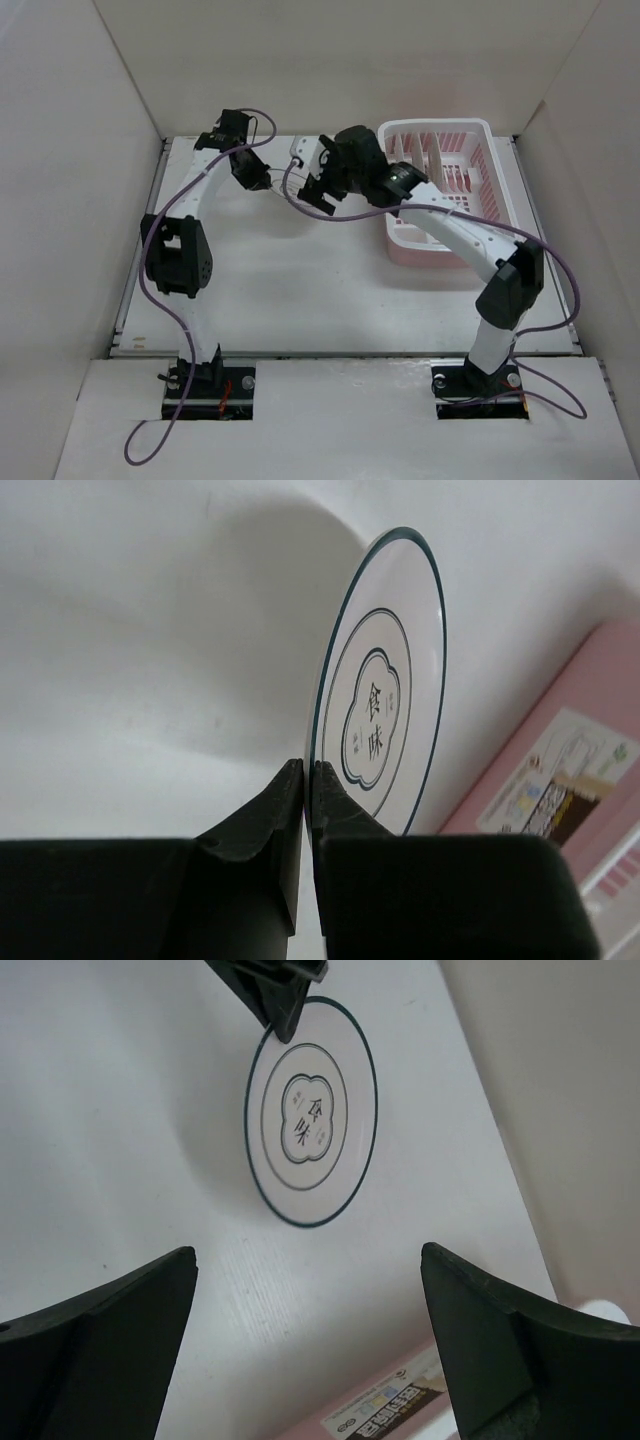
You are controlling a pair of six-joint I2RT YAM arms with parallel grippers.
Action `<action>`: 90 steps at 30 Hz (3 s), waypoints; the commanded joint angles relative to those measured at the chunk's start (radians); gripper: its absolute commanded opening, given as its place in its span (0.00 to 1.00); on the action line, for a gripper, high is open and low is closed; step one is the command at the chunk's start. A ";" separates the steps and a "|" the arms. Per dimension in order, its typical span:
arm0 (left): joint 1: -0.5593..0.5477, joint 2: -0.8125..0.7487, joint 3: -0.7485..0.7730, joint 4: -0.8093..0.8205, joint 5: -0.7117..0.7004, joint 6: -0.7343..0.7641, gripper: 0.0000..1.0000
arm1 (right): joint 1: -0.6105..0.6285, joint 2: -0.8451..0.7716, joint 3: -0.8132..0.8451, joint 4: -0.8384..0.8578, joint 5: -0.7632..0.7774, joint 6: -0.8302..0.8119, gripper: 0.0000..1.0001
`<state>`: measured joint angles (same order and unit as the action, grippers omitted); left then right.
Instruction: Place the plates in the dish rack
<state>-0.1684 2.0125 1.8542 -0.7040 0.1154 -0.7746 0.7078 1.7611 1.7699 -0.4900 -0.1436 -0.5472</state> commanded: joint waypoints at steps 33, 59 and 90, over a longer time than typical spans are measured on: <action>0.090 -0.512 -0.274 0.113 0.421 -0.069 0.26 | 0.150 0.040 -0.079 0.234 0.240 -0.016 0.00; 0.147 -0.512 -0.541 0.359 0.366 0.054 1.00 | -0.678 -0.331 -0.311 0.547 -0.287 0.653 0.00; 0.129 -0.420 -0.469 0.336 0.394 0.141 1.00 | -0.843 -0.075 -0.297 0.386 -0.248 0.423 0.00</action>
<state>-0.0380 1.5978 1.3380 -0.3660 0.4931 -0.6651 -0.1318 1.6966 1.4208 -0.1581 -0.3775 -0.1047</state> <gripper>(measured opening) 0.997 0.095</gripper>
